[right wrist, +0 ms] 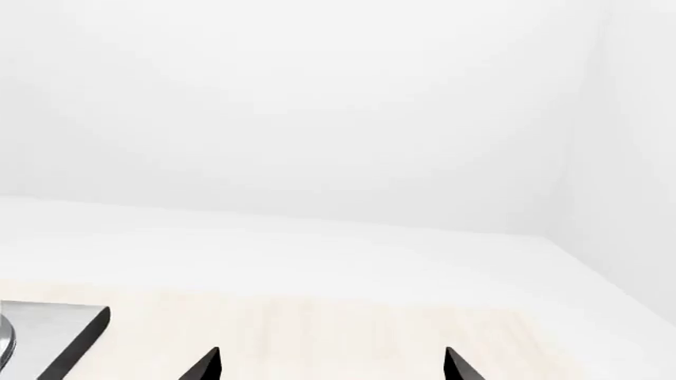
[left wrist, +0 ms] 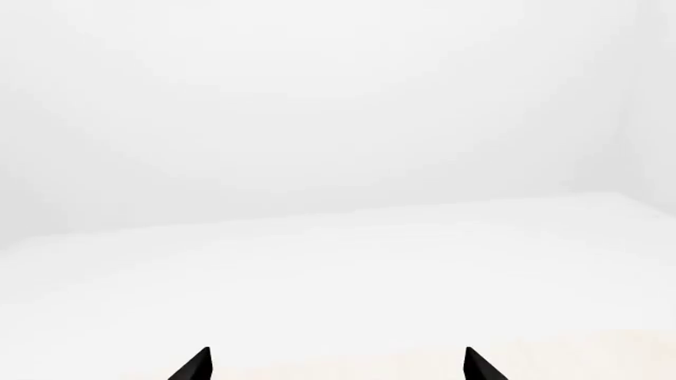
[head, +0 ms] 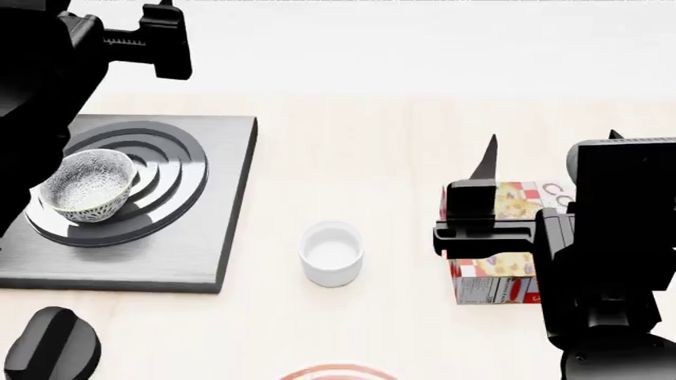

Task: Pick the akita bowl on the stove and place it on the plate.

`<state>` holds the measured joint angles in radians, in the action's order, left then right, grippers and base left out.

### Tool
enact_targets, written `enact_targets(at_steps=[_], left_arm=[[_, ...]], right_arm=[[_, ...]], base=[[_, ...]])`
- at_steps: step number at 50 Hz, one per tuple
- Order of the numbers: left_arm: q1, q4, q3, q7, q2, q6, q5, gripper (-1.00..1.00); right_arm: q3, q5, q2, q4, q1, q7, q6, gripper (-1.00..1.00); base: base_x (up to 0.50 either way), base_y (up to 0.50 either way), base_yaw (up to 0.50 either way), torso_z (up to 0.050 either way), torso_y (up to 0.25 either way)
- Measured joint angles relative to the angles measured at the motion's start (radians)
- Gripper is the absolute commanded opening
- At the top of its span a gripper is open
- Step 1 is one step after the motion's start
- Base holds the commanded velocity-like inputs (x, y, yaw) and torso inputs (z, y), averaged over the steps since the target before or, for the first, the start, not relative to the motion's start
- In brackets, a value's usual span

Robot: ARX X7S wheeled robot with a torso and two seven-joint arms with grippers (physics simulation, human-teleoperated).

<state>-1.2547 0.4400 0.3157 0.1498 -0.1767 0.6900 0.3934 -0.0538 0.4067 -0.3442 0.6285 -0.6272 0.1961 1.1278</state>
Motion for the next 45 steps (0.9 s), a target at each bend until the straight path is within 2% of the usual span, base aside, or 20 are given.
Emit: enact_targets(at_steps=[6,12,20,24,45], left_arm=[[0.002,-0.007,0.014,-0.004,-0.003,-0.008,-0.006,1.00],[0.003,-0.012,0.031,-0.010,-0.008,-0.014,-0.014,1.00],[0.003,-0.015,0.042,-0.007,-0.011,-0.009,-0.016,1.00],[0.000,-0.016,0.048,-0.005,-0.013,-0.009,-0.021,1.00],[-0.009,-0.004,0.054,0.012,-0.010,0.010,-0.015,1.00]], right_arm=[[0.000,0.002,-0.001,-0.002,0.001,0.001,-0.003,1.00],[0.000,0.003,-0.002,-0.004,0.001,0.002,-0.006,1.00],[0.001,0.006,-0.003,-0.005,0.002,0.004,-0.008,1.00],[0.001,0.007,-0.004,-0.005,0.002,0.005,-0.009,1.00],[0.002,0.016,-0.007,-0.005,0.002,0.011,-0.008,1.00]], base=[[0.00,0.00,0.00,0.000,0.000],[0.00,0.00,0.00,0.000,-0.241],[0.00,0.00,0.00,0.000,-0.018],[0.00,0.00,0.00,0.000,-0.250],[0.00,0.00,0.00,0.000,-0.024]])
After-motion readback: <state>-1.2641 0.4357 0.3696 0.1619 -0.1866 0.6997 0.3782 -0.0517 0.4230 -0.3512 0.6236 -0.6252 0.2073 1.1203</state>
